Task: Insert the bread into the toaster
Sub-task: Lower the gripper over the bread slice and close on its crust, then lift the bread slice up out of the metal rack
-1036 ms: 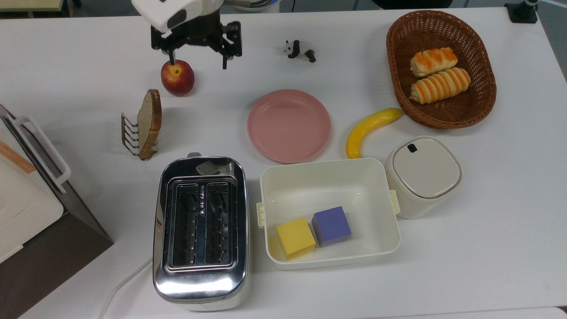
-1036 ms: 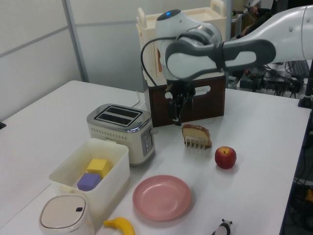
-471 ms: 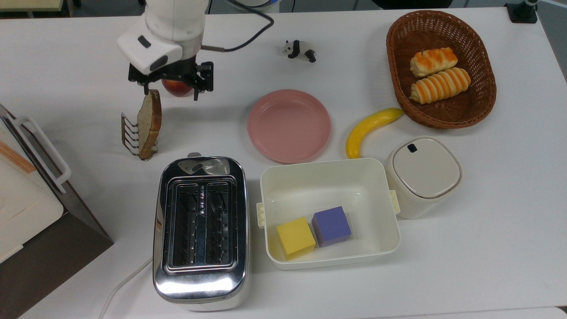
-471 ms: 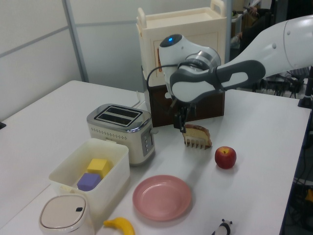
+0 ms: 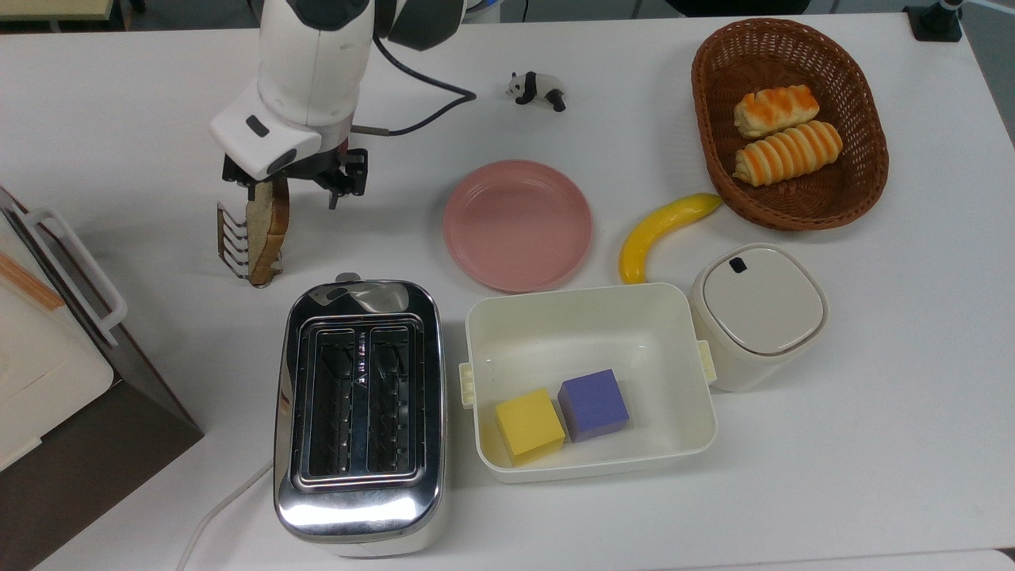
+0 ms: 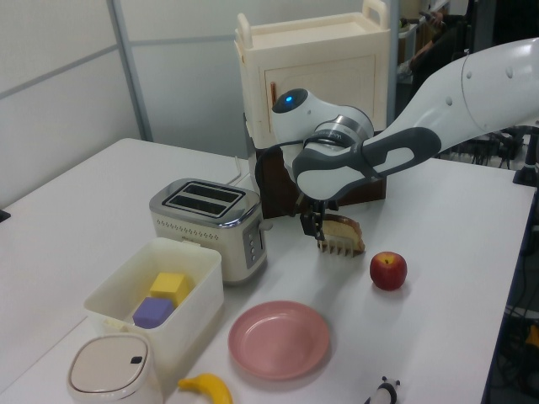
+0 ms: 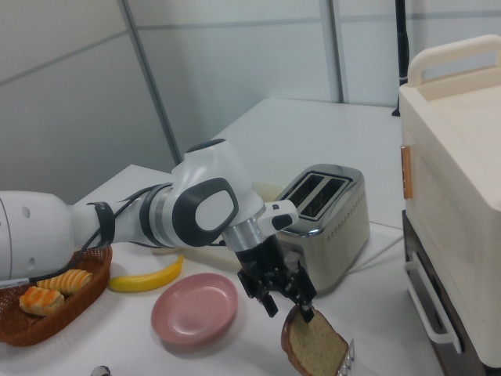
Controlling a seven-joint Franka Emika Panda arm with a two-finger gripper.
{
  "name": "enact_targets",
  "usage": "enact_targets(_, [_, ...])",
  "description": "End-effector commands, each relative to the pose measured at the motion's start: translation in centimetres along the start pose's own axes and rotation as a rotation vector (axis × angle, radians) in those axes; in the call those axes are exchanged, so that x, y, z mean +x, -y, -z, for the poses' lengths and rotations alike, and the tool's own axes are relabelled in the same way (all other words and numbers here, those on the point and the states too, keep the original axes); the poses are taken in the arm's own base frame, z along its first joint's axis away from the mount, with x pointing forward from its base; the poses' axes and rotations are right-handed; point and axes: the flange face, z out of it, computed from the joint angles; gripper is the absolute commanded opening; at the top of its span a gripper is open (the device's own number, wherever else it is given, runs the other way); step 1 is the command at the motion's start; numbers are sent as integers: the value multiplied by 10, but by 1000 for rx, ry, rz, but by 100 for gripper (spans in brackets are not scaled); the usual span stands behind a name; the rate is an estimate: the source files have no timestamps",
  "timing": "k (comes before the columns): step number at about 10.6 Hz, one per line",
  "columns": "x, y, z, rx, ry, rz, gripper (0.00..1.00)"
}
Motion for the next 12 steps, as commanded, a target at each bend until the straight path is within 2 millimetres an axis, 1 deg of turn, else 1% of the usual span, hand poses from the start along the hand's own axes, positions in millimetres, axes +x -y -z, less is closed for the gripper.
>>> enact_targets(1, [0, -7, -11, -45, -22, 38, 68])
enact_targets(2, [-1, -11, -12, -52, -19, 53, 43])
enact_targets(3, [-2, -15, -11, -53, -18, 112, 5])
enact_targets(4, [-4, -21, -8, -53, -20, 116, 0])
enact_targets(5, [-5, -27, 1, -56, -29, 103, 0])
enact_targets(6, [-8, -29, 18, -59, -53, 94, 0])
enact_targets(8, [-11, -33, 41, -63, -88, 80, 0])
enact_targets(9, [-10, -39, 59, -64, -110, 47, 0])
enact_targets(11, [-1, -39, 115, -42, -173, 9, 0])
enact_targets(12, [3, -42, 140, -14, -220, -15, 0])
